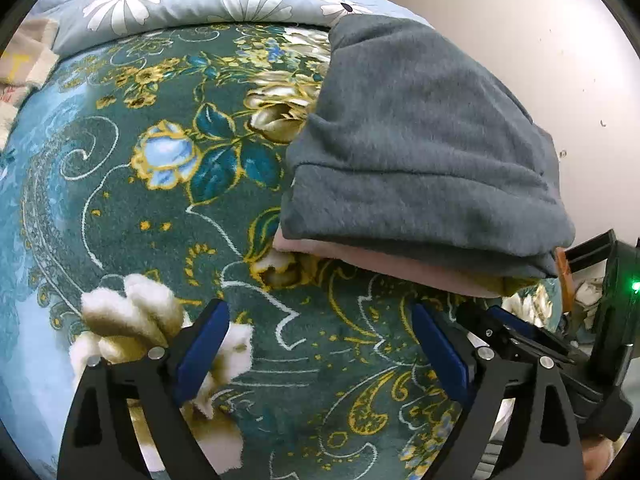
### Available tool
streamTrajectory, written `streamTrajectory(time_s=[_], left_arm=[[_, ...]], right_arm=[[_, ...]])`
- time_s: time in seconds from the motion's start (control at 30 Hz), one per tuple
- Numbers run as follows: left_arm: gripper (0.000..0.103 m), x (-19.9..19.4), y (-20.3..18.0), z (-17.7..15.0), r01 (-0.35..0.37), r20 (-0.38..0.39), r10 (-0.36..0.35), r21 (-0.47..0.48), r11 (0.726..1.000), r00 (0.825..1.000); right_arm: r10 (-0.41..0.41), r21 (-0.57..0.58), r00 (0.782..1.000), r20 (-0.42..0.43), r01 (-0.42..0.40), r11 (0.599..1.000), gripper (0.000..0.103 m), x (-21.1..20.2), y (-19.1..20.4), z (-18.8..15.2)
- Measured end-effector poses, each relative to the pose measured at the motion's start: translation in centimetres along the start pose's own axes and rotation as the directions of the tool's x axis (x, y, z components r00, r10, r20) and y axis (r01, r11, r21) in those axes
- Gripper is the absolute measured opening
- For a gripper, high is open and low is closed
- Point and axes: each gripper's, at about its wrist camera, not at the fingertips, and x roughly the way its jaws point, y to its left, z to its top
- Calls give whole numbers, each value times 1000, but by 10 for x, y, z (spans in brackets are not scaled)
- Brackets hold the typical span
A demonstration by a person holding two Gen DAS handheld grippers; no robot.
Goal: Fold clothes
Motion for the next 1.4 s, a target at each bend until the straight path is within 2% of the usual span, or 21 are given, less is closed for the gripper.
streamTrajectory(time_s=[0.17,0.23,0.3,0.47,0.73,0.97,1.23,1.4], left_arm=[[96,1,6,-1,-36,22,36,-26,999,999],[96,0,10,-1,-58,39,60,-52,997,997],[96,-2,12,-2,-87,58,90,-65,994,994],[97,-8,9,-3,-130,121,134,-41,991,983],[97,-4,-1,-5,-136,138,131,29,990,982],[97,2,-11,-9,-116,154,102,83,990,983],[97,5,-11,-6,-107,151,94,81,991,984],[97,4,-11,-6,-95,157,81,85,992,984]], right_arm=[[-6,-20,1000,2,6,1000,75,2,7,0],[-10,-9,1000,10,10,1000,87,1,6,-1],[-20,-9,1000,15,20,1000,92,3,5,-2],[-28,-3,1000,13,28,1000,102,5,2,-2],[-48,-60,998,29,49,997,103,7,12,-1],[-58,-72,995,76,64,995,103,5,12,0],[-76,-76,988,134,87,993,103,-3,10,0],[-109,-91,975,196,128,988,103,-17,12,3]])
